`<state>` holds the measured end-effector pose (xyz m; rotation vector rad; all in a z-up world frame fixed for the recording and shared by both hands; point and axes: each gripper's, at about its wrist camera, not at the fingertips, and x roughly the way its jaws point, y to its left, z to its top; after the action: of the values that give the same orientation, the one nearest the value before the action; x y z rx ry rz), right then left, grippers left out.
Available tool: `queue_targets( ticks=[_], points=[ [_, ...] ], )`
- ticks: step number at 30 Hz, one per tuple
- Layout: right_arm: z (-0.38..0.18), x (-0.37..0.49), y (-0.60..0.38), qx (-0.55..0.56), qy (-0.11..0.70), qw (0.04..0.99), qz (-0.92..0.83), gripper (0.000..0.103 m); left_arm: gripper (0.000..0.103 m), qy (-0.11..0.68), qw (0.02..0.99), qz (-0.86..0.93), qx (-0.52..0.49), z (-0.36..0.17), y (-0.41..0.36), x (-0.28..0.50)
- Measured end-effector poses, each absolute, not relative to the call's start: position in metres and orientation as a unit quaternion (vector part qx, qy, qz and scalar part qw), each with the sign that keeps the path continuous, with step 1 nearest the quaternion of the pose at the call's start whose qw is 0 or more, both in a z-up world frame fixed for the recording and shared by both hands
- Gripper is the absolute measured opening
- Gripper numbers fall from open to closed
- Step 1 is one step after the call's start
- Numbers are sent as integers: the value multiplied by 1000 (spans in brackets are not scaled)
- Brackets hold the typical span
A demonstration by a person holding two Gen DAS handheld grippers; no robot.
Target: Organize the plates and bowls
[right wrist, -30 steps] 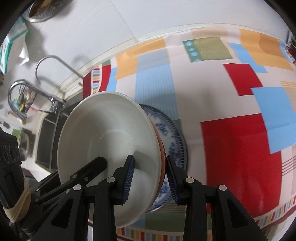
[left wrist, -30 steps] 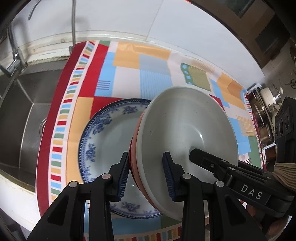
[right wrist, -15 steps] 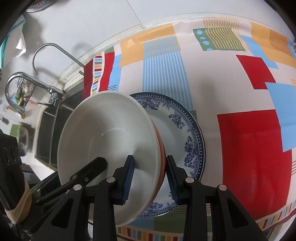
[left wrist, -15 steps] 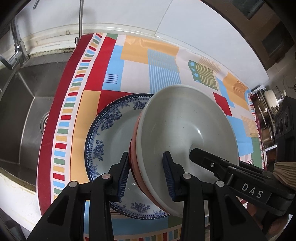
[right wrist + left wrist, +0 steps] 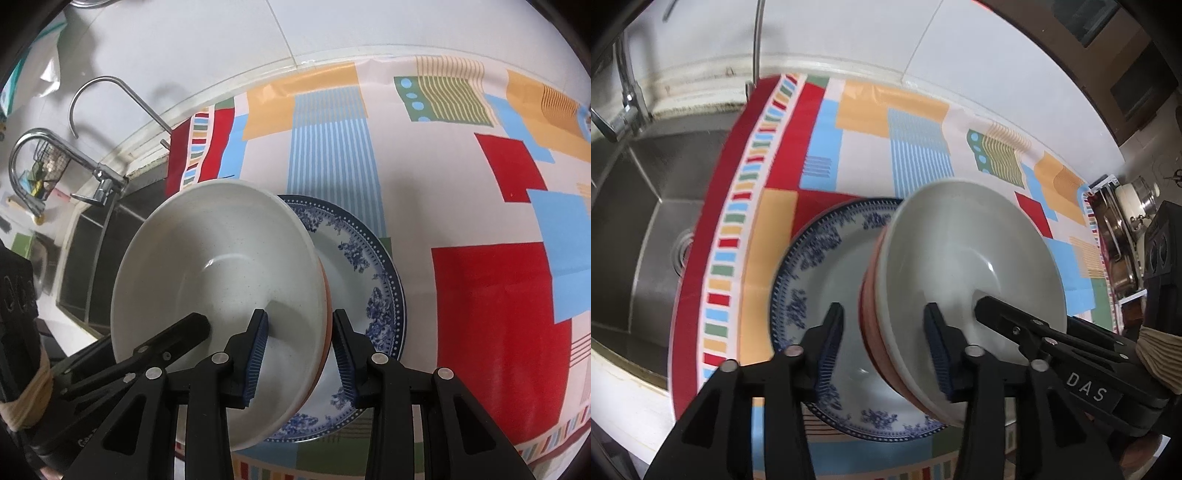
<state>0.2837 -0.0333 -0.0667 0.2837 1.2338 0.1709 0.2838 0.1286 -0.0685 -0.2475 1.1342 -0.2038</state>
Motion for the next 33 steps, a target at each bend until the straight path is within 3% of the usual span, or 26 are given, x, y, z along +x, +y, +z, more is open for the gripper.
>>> queue_targets(
  ticks=[4, 11, 18, 26, 33],
  points=[
    [-62, 279, -36, 129, 561, 815, 70, 49, 53, 512, 849, -90, -97, -57, 129, 278],
    [-33, 260, -47, 111, 501, 858, 37, 62, 75, 422, 904, -52, -38, -29, 124, 253],
    [2, 213, -68, 78, 392, 917, -17, 77, 92, 339, 940, -30, 16, -5, 104, 207],
    [19, 154, -76, 34, 325, 945, -17, 88, 98, 301, 952, -18, 49, 0, 78, 149],
    [22, 94, -91, 37, 307, 951, -13, 91, 103, 279, 959, -9, 48, 1, 59, 93]
  ],
)
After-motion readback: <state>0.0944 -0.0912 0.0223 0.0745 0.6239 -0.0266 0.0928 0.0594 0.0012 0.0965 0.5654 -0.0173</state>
